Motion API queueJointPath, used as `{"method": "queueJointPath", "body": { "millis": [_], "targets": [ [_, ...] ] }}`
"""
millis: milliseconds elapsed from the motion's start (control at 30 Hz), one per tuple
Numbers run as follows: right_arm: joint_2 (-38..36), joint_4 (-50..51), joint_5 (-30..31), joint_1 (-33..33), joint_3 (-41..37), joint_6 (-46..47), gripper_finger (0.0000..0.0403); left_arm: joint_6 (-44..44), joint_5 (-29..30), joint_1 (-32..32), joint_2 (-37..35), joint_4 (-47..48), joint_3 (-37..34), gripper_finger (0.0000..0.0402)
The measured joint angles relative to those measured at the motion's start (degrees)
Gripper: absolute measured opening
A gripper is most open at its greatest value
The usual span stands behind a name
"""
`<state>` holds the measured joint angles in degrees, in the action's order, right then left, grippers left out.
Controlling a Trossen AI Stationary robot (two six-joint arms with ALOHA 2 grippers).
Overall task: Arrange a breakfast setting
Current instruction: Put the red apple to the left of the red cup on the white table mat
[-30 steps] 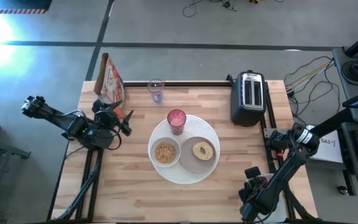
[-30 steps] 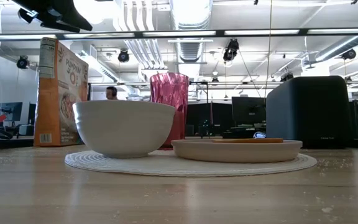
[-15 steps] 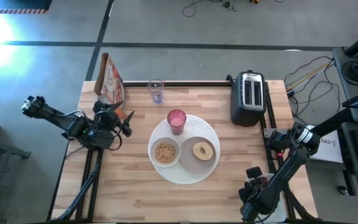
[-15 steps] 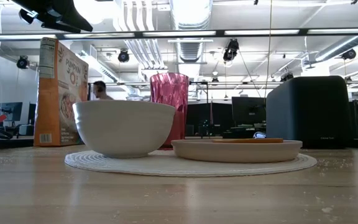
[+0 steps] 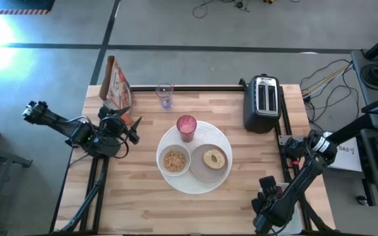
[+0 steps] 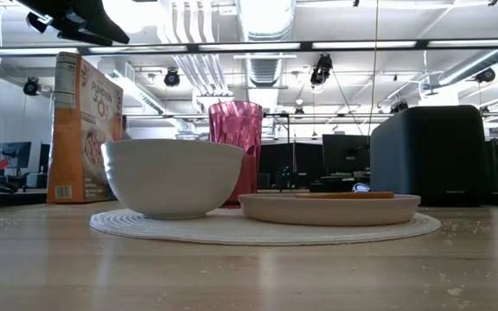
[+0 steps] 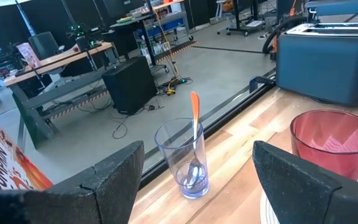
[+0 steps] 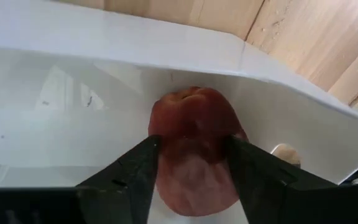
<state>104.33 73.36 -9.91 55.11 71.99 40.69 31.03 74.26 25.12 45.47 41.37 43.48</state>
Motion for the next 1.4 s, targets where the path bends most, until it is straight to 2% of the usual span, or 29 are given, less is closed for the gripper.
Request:
{"method": "queueJointPath", "body": {
  "millis": [167,467,700,800,900,1033,1400],
  "targets": [
    [0.0,-0.7,3.0,0.0,0.0,6.2,0.0217,0.0,-0.2,0.0,0.0,-0.1,0.0,0.0283],
    [0.3,-1.5,3.9,0.2,-0.4,6.3,0.0258,0.0,-0.3,0.0,0.0,-0.3,0.0,0.0283],
    [0.2,-1.0,3.9,0.2,-0.4,6.8,0.0247,0.0,-0.3,0.0,0.0,-0.3,0.0,0.0283],
    [0.2,-1.0,3.7,0.1,-0.4,11.6,0.024,0.0,-0.4,0.0,0.0,-0.3,0.0,0.0283],
    [0.1,-1.2,0.2,0.1,-0.3,15.5,0.0237,0.0,-0.5,0.0,0.0,-0.3,0.0,0.0283],
    [0.0,-1.6,-3.1,0.3,0.2,16.1,0.024,0.0,-1.5,0.0,0.1,-0.3,0.0,0.0283],
    [-0.5,-0.4,-3.0,0.7,4.8,15.6,0.0235,0.2,-3.0,0.0,0.4,-1.0,0.0,0.0283]
  ]
}}
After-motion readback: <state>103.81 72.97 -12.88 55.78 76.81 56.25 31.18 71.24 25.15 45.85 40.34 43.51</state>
